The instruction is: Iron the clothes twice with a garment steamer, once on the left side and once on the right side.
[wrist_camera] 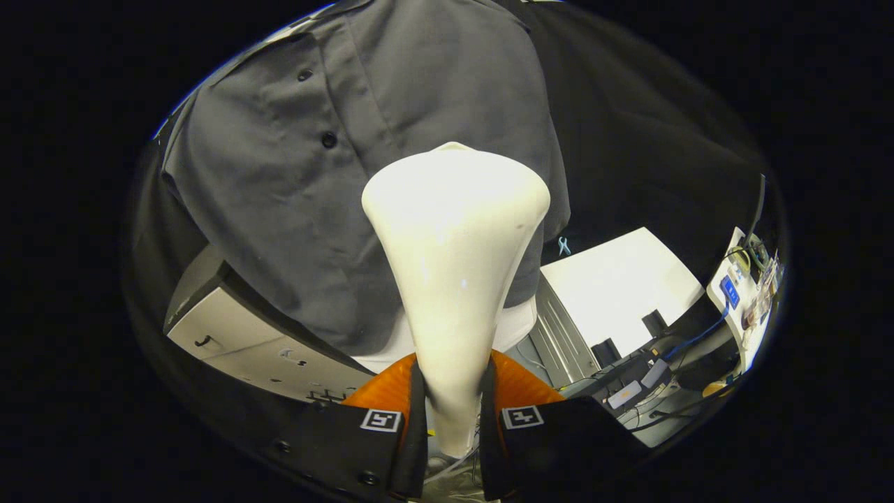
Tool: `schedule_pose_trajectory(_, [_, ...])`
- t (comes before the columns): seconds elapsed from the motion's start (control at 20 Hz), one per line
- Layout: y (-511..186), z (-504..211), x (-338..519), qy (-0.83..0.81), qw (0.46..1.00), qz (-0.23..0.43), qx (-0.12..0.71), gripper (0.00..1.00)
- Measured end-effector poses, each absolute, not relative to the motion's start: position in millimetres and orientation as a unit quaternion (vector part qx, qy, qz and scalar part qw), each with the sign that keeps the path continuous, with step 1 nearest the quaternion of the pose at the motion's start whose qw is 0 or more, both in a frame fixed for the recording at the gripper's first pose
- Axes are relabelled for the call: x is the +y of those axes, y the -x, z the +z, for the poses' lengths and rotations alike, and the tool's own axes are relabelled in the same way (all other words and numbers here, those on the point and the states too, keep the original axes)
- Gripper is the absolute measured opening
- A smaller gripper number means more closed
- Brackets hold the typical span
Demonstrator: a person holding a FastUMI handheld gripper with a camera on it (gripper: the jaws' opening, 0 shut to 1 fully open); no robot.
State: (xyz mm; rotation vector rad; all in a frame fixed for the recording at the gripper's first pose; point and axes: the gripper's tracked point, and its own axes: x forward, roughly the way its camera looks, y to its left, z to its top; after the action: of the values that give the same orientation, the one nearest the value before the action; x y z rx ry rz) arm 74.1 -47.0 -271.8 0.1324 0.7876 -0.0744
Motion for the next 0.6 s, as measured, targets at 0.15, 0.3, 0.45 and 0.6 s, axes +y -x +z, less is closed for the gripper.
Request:
schedule_pose_trajectory(0.15, [-74,-230,-24,-0.064,0.936,-0.034,0.346,0.38])
schedule_pose_trajectory(0.3, [-70,-189,-2,-0.055,0.948,-0.034,0.311,0.38])
schedule_pose_trajectory(0.45, [-67,-148,19,-0.055,0.961,-0.032,0.271,0.38])
schedule_pose_trajectory(0.6, [-64,-102,41,-0.052,0.971,-0.021,0.233,0.38])
